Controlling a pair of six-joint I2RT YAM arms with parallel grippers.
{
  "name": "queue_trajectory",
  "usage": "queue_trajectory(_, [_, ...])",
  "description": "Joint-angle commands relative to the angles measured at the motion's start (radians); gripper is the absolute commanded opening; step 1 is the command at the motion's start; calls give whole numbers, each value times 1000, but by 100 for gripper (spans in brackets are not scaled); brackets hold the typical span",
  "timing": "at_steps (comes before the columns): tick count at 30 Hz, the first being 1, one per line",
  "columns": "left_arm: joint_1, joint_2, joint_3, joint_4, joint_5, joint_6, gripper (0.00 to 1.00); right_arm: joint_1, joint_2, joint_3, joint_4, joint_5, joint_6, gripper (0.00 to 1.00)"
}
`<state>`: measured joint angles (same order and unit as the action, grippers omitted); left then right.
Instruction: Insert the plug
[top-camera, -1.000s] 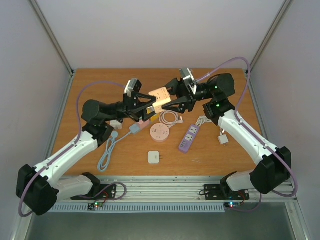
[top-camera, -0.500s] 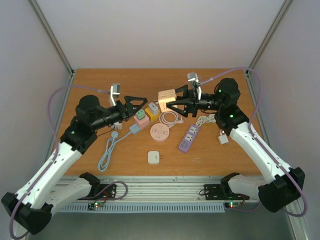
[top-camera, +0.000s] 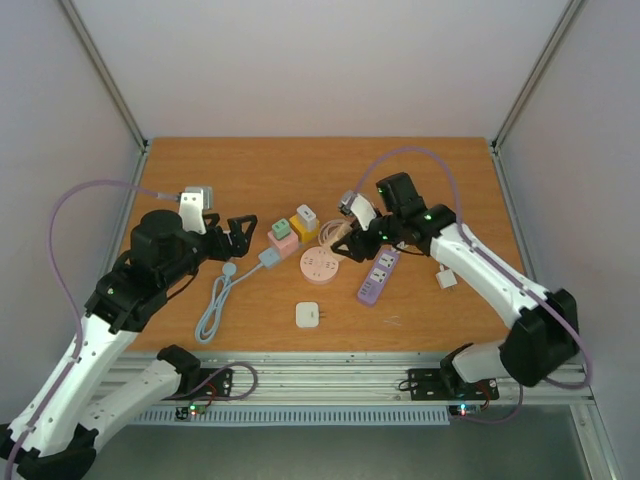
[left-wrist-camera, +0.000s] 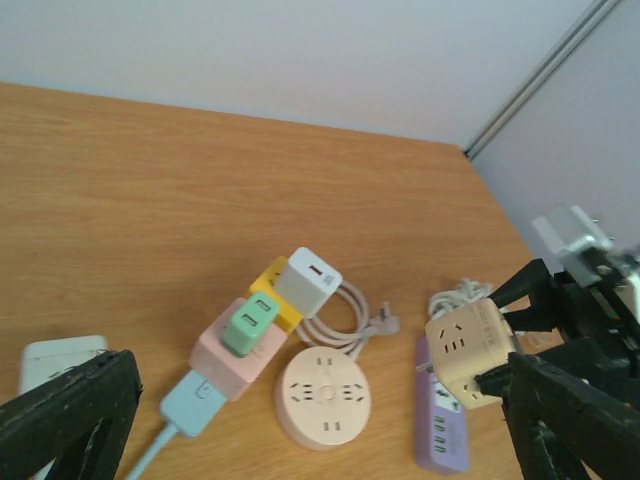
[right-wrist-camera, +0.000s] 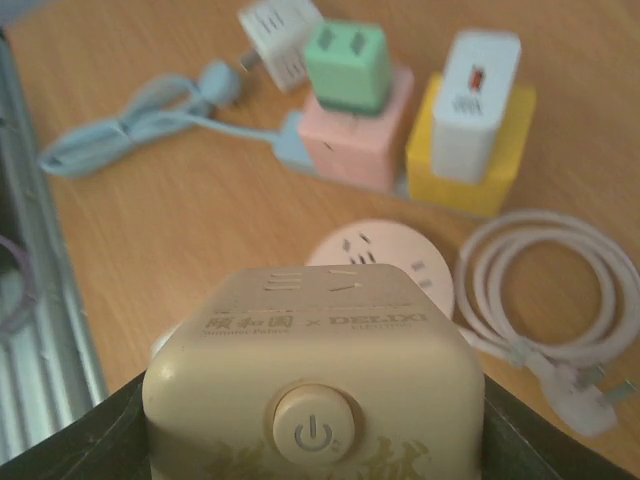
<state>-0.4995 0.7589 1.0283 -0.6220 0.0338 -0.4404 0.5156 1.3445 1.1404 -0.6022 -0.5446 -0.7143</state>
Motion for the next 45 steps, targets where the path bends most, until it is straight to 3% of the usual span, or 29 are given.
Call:
queue_trajectory(1, [3,-17,3,-20,-83,125,99,4,126,105,-194,101,-207,27])
queue_trajectory(17, [3,1,-19,-23,-101,184,99,65,354,201,-175,181,-324,28])
queue_trajectory(45, [3,35,-16,-31,-112,202,99,83,510,268,-224,208,-374,26])
